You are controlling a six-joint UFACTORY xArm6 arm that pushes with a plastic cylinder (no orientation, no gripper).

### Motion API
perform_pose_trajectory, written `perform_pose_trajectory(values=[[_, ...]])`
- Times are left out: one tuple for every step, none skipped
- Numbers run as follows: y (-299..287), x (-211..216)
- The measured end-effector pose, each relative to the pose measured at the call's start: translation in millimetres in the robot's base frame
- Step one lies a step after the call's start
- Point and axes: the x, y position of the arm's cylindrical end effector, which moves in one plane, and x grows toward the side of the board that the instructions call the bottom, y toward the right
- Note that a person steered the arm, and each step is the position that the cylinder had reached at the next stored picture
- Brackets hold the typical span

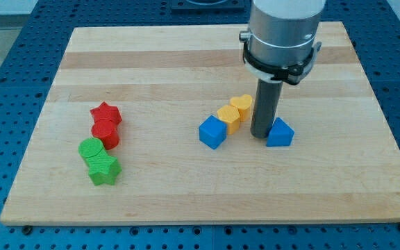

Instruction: Slide the blue cube to the center

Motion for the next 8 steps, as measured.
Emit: perform_pose_trajectory(values=[[-5.8,23.3],[-25.0,45.1],[-55.1,42.2],[-65.6,9.9],[-75.9,-14.0],[-76.2,-16.0],[-80.5,-12.2],[-85.3,-11.9]])
